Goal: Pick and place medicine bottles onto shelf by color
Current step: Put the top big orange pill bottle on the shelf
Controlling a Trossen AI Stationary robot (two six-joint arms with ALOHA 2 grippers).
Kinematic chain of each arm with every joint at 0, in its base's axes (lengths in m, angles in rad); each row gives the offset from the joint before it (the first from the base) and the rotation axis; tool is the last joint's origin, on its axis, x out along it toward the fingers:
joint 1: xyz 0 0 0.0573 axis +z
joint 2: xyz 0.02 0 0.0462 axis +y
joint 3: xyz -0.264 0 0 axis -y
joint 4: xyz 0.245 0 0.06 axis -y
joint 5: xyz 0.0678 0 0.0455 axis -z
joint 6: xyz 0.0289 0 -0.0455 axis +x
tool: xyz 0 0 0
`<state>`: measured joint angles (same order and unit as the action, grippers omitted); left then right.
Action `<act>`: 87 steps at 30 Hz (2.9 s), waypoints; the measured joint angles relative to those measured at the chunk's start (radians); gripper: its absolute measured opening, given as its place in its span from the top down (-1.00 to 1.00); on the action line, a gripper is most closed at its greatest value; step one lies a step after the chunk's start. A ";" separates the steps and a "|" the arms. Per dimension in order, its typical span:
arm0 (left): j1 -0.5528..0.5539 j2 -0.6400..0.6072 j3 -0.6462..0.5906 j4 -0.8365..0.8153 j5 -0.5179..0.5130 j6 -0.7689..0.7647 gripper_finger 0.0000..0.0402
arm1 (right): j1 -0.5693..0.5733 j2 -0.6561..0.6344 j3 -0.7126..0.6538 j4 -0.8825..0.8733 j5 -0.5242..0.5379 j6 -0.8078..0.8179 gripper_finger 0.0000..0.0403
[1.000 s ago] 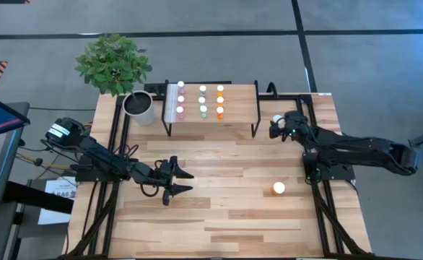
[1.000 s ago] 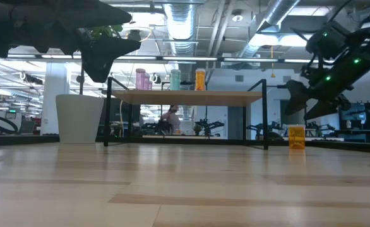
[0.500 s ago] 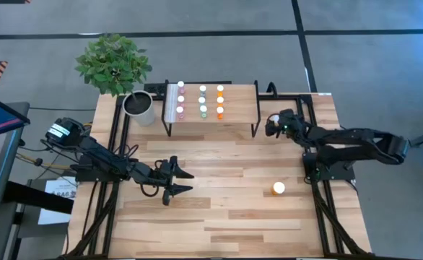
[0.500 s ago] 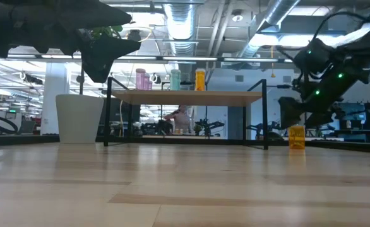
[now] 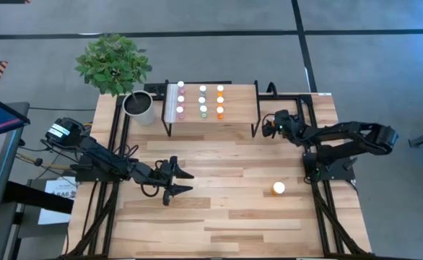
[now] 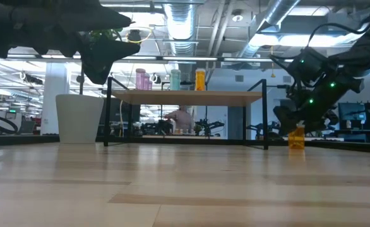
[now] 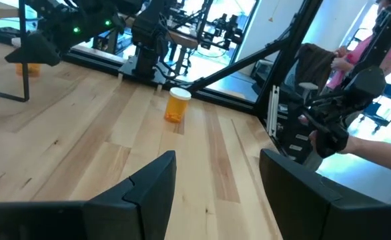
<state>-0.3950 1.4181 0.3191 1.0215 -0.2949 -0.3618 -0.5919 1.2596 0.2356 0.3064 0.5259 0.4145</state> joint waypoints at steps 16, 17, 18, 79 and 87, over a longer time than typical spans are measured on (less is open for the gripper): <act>0.000 0.000 0.000 -0.021 -0.025 -0.002 -0.01 | 0.003 0.002 0.000 0.017 -0.002 -0.005 -0.36; 0.000 0.000 0.000 -0.022 -0.025 -0.002 -0.01 | 0.003 0.002 0.000 0.017 -0.002 -0.005 -0.36; 0.000 0.000 0.000 -0.022 -0.025 -0.002 -0.01 | 0.003 0.002 0.000 0.016 -0.003 -0.005 -0.36; 0.000 0.000 0.000 -0.045 -0.027 -0.043 -0.01 | 0.103 -0.365 0.194 -0.496 -0.031 0.006 -0.09; 0.000 0.000 0.000 -0.045 -0.027 -0.044 -0.01 | 0.110 -0.463 0.288 -0.563 -0.027 -0.016 -0.10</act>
<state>-0.3946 1.4185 0.3191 0.9768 -0.3218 -0.4057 -0.4822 0.7965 0.5234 -0.2567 0.4984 0.3984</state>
